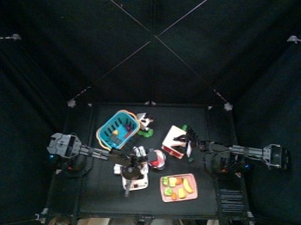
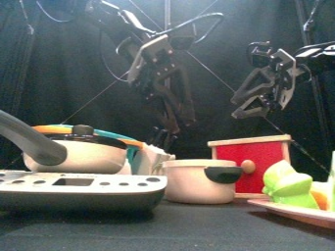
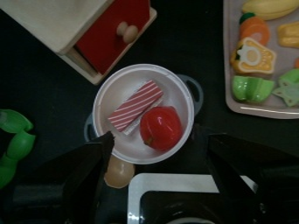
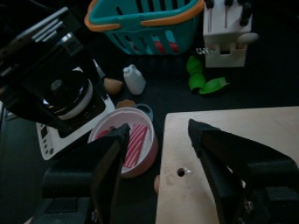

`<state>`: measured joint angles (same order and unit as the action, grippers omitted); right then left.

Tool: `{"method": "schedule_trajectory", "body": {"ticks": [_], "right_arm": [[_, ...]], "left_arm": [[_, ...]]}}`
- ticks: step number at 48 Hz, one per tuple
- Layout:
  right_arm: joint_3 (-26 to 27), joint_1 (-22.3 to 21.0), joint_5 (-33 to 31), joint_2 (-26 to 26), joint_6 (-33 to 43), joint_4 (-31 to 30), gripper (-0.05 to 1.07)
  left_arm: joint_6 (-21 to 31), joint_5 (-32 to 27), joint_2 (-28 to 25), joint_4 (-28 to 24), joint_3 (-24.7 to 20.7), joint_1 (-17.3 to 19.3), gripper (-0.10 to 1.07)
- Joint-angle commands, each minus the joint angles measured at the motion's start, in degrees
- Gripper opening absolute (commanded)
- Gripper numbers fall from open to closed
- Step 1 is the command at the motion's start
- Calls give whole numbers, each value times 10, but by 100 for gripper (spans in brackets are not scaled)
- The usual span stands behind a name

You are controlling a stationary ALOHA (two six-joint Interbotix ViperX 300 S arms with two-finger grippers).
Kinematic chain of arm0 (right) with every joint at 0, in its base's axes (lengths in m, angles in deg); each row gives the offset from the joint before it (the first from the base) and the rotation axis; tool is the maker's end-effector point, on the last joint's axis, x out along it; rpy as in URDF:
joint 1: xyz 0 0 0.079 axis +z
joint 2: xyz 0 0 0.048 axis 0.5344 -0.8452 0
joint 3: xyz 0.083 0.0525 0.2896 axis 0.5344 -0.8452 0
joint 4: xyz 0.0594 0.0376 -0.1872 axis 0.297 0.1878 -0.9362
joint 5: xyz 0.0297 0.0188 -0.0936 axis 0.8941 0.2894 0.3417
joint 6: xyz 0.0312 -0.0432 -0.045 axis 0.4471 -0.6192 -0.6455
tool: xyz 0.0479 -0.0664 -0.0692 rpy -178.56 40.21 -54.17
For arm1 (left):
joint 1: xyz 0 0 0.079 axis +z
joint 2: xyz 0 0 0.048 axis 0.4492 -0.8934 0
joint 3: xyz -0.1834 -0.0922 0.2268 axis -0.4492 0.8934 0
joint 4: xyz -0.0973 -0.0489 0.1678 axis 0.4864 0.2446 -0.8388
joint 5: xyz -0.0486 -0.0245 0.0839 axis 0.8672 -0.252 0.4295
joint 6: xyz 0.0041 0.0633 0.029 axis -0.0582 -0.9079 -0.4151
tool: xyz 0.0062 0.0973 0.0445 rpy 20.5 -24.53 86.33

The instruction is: Grab pot lid

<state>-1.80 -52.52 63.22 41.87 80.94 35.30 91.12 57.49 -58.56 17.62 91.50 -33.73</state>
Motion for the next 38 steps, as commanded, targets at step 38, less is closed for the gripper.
{"method": "schedule_trajectory", "body": {"ticks": [38], "right_arm": [[139, 90, 25, -155, 6, 14, 90]], "left_arm": [[46, 183, 323, -5, 335, -23, 103]]}}
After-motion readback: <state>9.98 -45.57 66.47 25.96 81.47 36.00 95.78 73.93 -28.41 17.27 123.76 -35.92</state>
